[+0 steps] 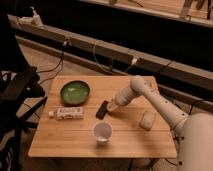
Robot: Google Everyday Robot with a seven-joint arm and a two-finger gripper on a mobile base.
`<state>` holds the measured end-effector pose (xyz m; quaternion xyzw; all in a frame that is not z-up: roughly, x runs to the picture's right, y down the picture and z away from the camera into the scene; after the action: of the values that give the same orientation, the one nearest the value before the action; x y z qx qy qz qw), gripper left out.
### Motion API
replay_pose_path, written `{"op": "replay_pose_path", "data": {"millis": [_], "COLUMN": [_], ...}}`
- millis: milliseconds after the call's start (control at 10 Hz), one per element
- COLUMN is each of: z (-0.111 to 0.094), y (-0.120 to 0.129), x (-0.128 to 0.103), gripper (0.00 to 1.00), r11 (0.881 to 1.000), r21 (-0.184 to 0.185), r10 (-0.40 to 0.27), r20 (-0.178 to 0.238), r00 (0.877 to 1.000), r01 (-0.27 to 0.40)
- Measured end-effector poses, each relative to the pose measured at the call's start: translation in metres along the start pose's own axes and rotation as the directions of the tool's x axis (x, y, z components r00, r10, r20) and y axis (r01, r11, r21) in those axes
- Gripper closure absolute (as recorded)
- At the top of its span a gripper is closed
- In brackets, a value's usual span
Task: Push the eraser across the table
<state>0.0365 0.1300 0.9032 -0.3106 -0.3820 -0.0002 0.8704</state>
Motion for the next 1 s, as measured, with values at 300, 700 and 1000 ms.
{"op": "replay_pose_path", "data": {"millis": [300, 700, 1000], "z": [0.021, 0.035, 0.03], "y": [-0.007, -0.02, -0.02], "x": [-0.021, -0.041, -0.061], "gripper": [1.0, 1.0, 0.98], "r11": [0.998, 0.991, 0.984], "r21": [-0.039, -0.041, -0.026], "r10": [-0.058, -0.127, -0.177], "r20": [0.03, 0.049, 0.05], "r00": [0.998, 0.991, 0.983], "r01": [0.059, 0.129, 0.179]}}
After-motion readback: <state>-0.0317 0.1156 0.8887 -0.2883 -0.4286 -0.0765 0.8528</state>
